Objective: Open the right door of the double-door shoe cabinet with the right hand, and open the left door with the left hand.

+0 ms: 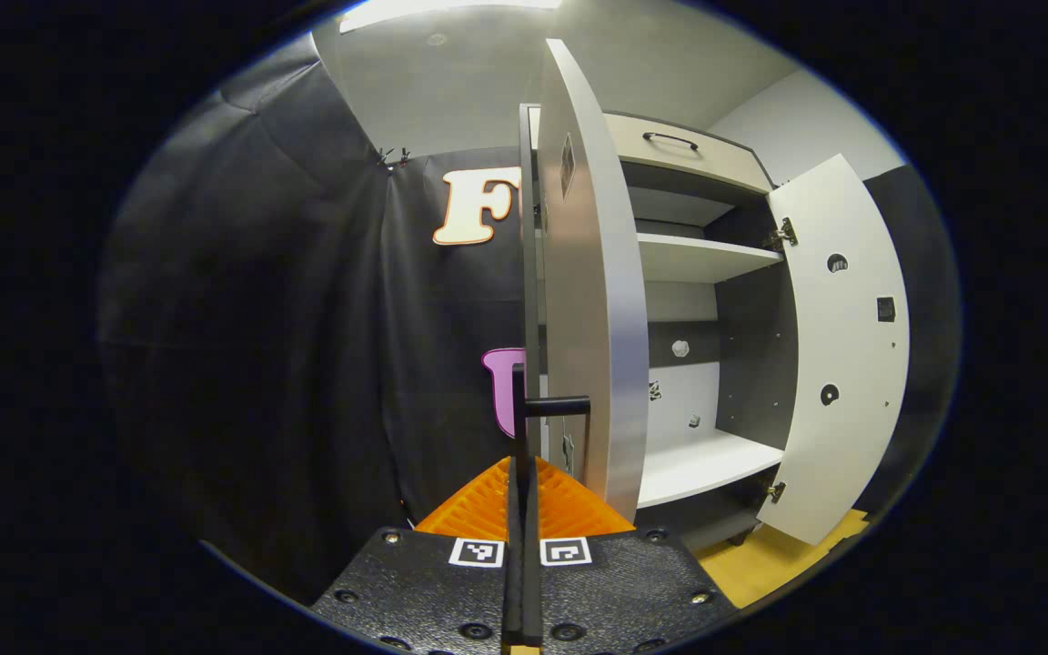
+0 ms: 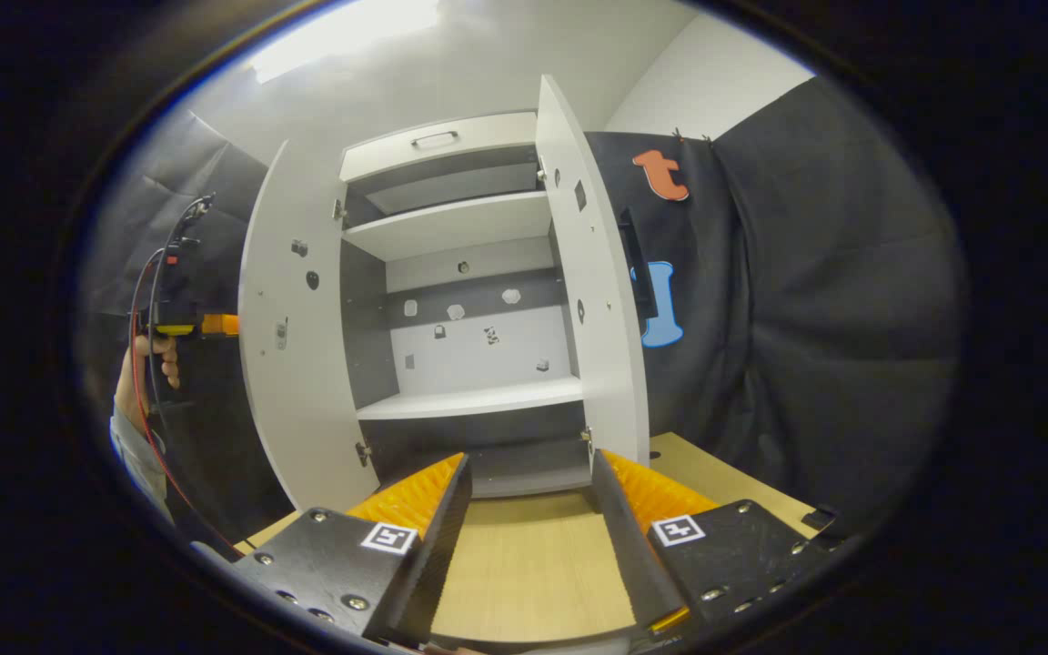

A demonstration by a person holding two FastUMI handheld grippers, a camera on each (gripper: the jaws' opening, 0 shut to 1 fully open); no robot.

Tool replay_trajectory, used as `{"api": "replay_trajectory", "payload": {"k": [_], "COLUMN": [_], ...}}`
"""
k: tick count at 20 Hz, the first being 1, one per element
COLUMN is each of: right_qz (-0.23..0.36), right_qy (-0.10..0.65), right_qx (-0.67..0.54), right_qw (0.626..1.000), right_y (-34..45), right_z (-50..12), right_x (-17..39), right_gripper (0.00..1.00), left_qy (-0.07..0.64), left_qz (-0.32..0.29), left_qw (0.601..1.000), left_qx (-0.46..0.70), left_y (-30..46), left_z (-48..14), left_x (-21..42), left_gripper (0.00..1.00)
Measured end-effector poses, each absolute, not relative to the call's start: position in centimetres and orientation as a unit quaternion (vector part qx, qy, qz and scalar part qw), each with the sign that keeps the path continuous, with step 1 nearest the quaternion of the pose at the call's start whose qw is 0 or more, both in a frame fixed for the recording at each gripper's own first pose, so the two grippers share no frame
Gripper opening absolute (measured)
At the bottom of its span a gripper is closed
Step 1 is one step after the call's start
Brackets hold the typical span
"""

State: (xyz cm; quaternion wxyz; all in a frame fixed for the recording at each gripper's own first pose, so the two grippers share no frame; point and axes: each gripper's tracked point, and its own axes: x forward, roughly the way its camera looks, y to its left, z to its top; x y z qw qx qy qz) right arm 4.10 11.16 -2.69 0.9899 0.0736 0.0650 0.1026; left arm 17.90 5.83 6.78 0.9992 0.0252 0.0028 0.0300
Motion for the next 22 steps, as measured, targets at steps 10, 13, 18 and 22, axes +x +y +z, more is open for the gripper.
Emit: {"api": "replay_trajectory", "payload": {"k": [10, 13, 18, 22], "right_qz": [0.102, 0.094, 0.098, 0.1], "right_qy": [0.073, 0.071, 0.067, 0.063], "right_qx": [0.068, 0.066, 0.068, 0.058], "right_qw": [0.99, 0.991, 0.991, 0.991], "right_y": [11.2, 11.1, 11.5, 11.5], "right_z": [-3.1, -3.0, -2.4, -2.1], "right_x": [4.8, 5.1, 5.4, 5.5], "right_gripper": [0.79, 0.79, 0.78, 0.79], "left_qy": [-0.019, -0.016, -0.026, -0.042], "left_qz": [0.047, 0.062, 0.084, 0.054], "left_qw": [0.999, 0.998, 0.994, 0.997], "left_qx": [0.011, 0.018, 0.059, 0.045], "left_y": [4.9, 4.5, 2.2, -2.4], "left_z": [7.0, 6.6, 5.9, 4.8], "left_x": [13.4, 11.8, 9.7, 8.1], "left_gripper": [0.25, 0.52, 0.91, 0.98]}}
